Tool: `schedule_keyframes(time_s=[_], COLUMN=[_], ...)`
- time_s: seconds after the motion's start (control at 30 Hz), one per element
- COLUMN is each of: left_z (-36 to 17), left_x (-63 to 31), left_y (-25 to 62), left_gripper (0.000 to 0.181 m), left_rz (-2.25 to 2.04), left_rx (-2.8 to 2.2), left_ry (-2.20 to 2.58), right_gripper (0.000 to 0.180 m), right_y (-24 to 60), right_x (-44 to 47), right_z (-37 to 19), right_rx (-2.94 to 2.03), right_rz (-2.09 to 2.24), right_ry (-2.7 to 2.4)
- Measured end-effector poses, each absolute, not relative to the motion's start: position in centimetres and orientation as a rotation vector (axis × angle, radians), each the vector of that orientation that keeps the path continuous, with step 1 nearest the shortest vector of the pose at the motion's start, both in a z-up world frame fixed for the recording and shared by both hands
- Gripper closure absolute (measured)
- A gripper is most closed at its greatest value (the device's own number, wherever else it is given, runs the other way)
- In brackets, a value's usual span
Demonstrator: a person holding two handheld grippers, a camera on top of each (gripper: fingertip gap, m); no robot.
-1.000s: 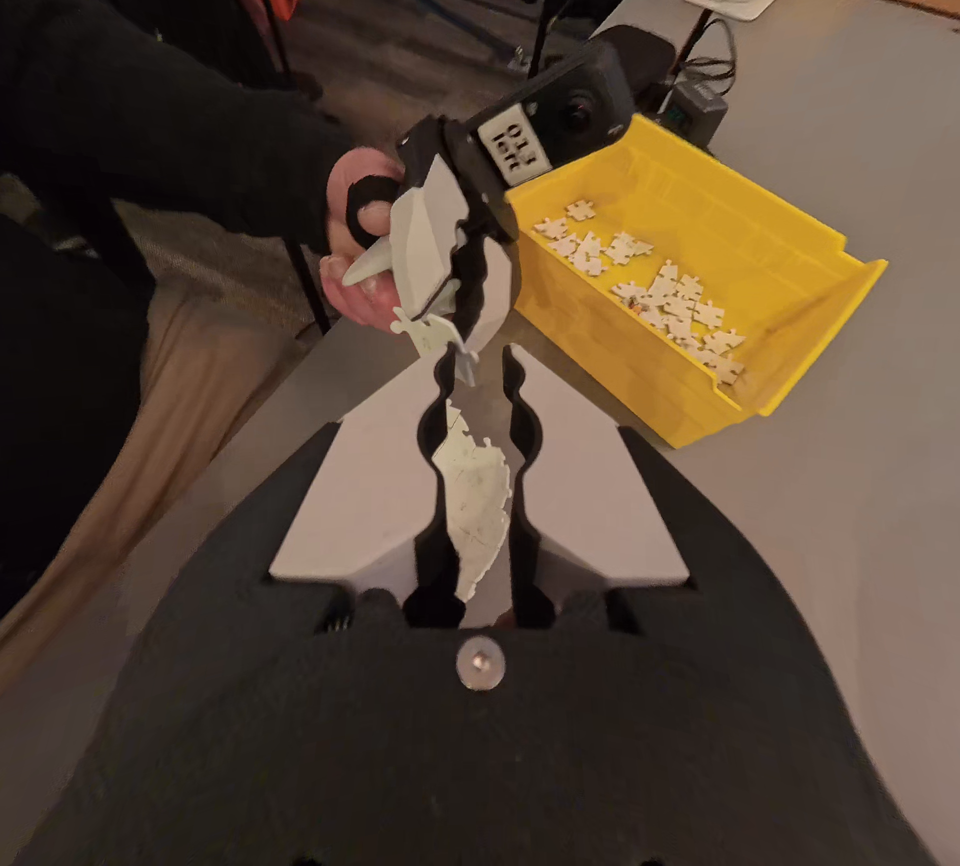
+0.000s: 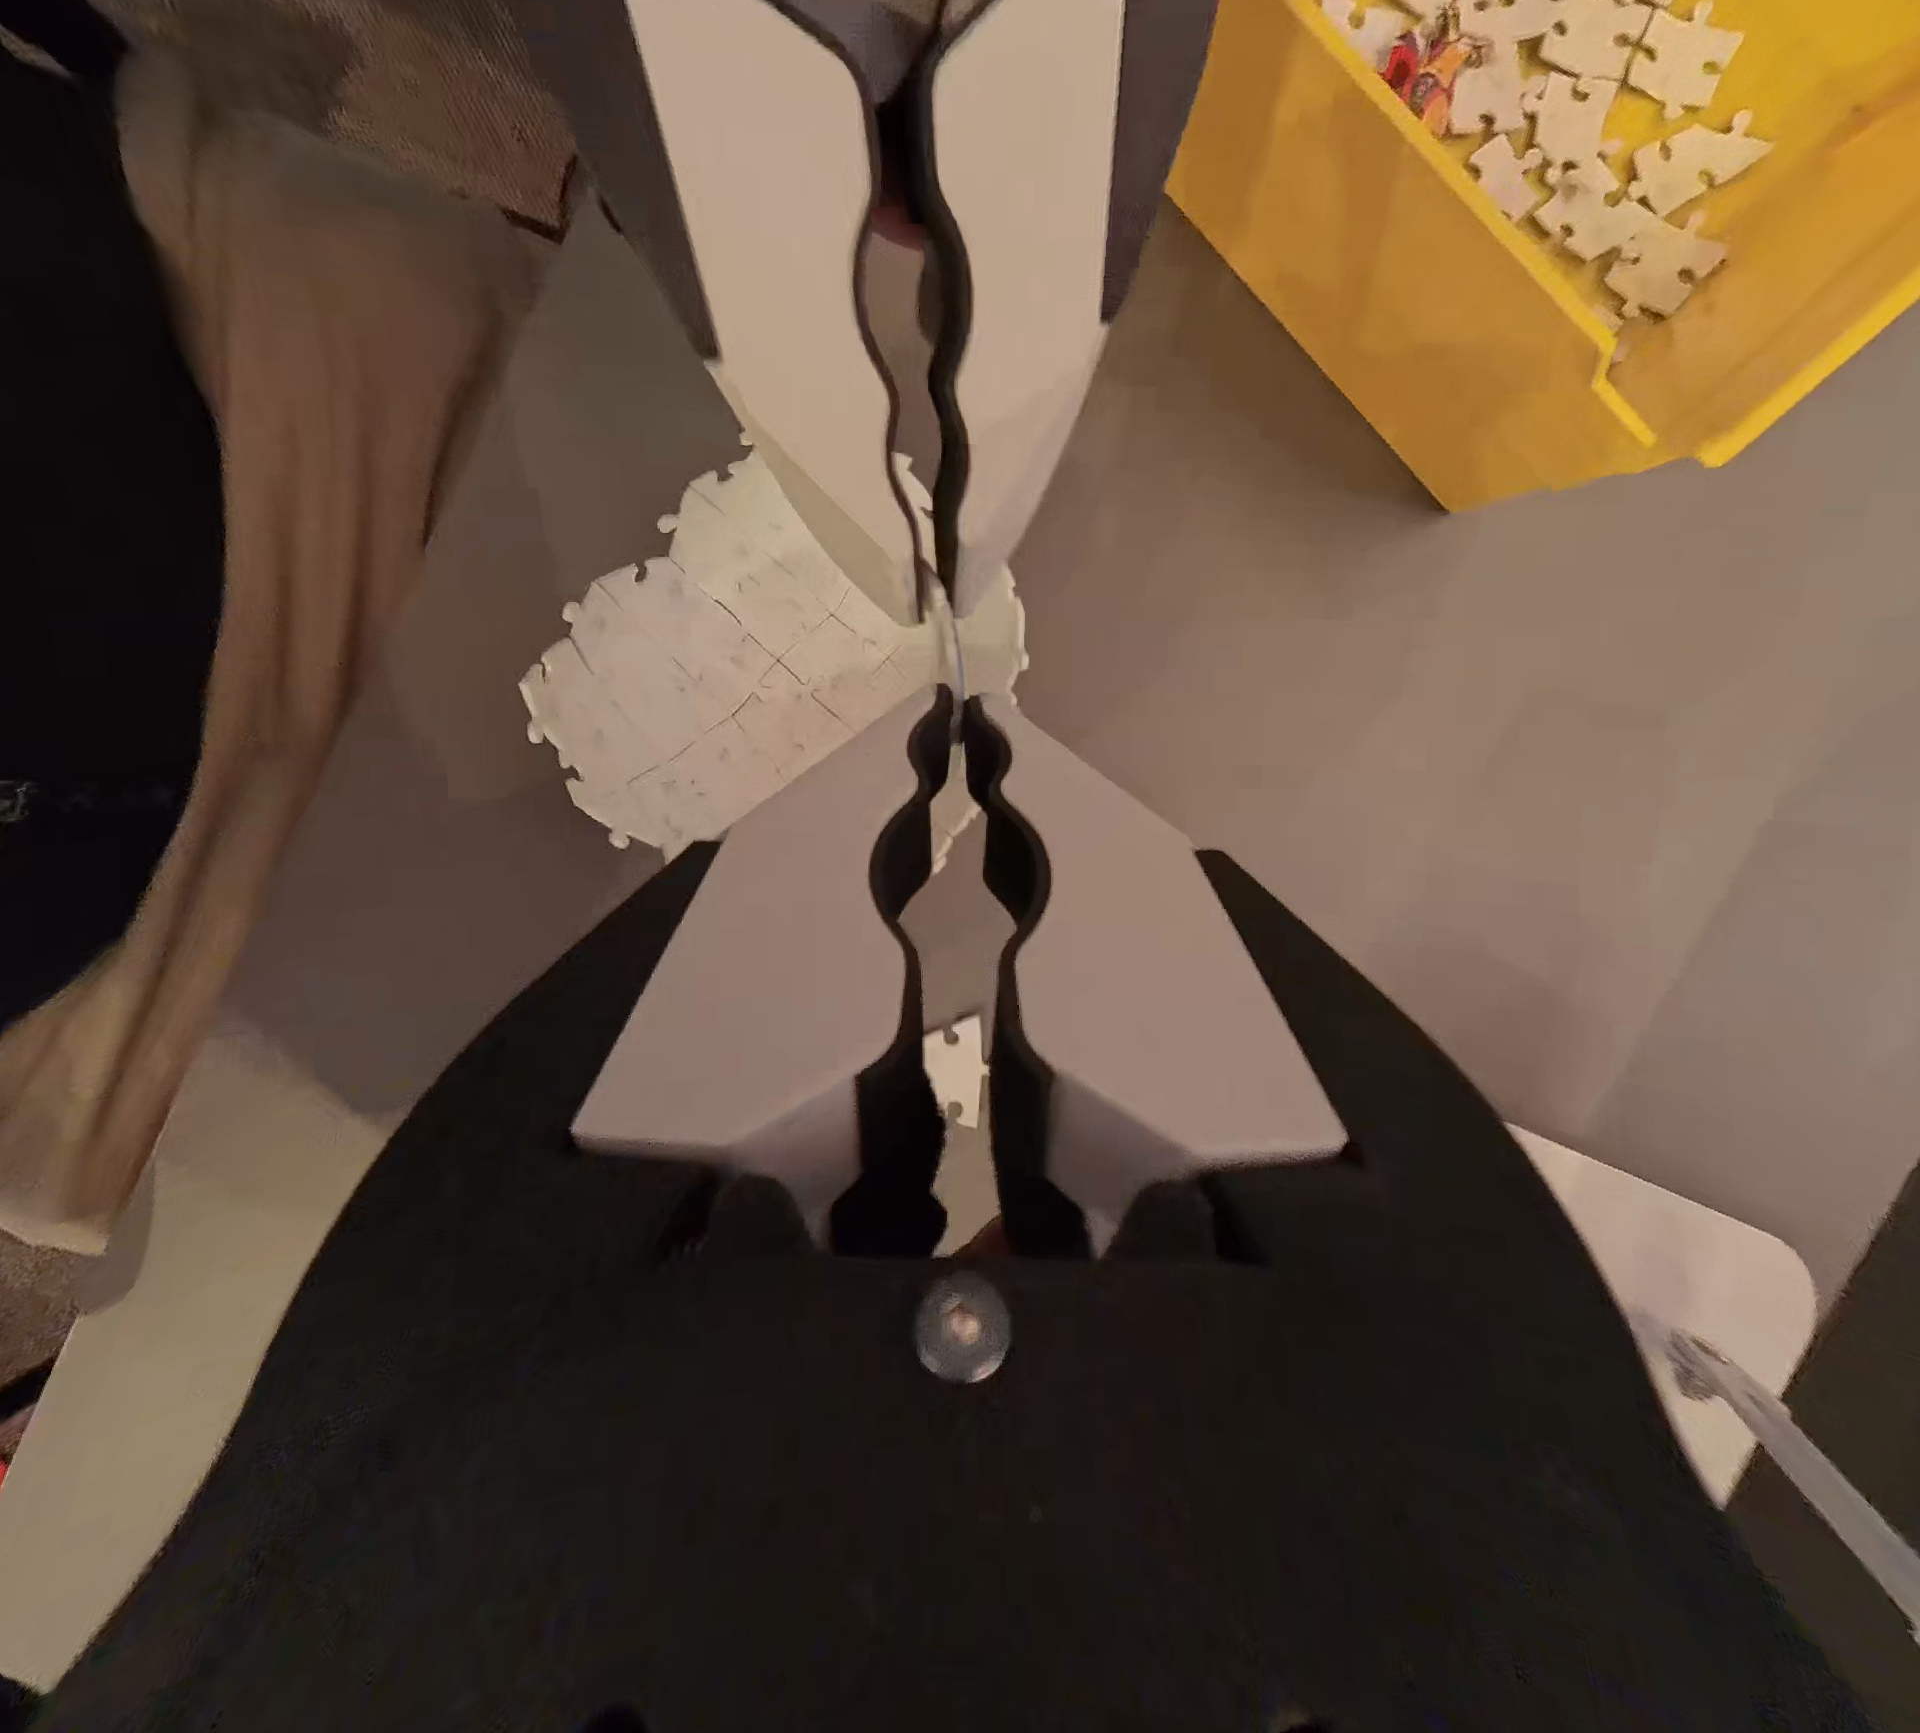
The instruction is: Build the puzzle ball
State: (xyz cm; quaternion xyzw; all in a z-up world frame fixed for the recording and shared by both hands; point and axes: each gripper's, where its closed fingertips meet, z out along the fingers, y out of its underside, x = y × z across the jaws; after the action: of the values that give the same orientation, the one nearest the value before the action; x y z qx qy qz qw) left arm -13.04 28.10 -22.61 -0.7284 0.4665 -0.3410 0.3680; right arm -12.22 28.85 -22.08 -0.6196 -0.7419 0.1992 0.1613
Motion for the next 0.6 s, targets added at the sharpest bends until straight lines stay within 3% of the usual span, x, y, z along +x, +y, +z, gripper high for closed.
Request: schedule_keyframes(time_s=[0.2, 0.3, 0.37, 0.6], left_z=[-22.2, -20.4, -19.6, -18.5], left_x=[-13.6, -14.1, -14.0, -13.5], left_y=[29.3, 29.9, 30.0, 30.5], left_gripper=[0.178, 0.179, 0.179, 0.179], left_rz=[-0.911, -1.068, -1.172, -1.288], left_rx=[-1.857, -1.78, -1.719, -1.62], left_ry=[1.026, 0.847, 0.757, 0.64], right_gripper=[0.18, 0.163, 0.162, 0.178], right_y=[30.0, 31.5, 31.7, 30.8], right_x=[-13.2, -13.7, -13.7, -14.1], right_z=[-20.9, -19.1, -18.4, -18.1], right_rx=[-1.747, -1.725, -1.737, -1.754], right_rz=[0.556, 0.633, 0.745, 1.04], right_ry=[-1.987, -1.777, -1.665, -1.487])
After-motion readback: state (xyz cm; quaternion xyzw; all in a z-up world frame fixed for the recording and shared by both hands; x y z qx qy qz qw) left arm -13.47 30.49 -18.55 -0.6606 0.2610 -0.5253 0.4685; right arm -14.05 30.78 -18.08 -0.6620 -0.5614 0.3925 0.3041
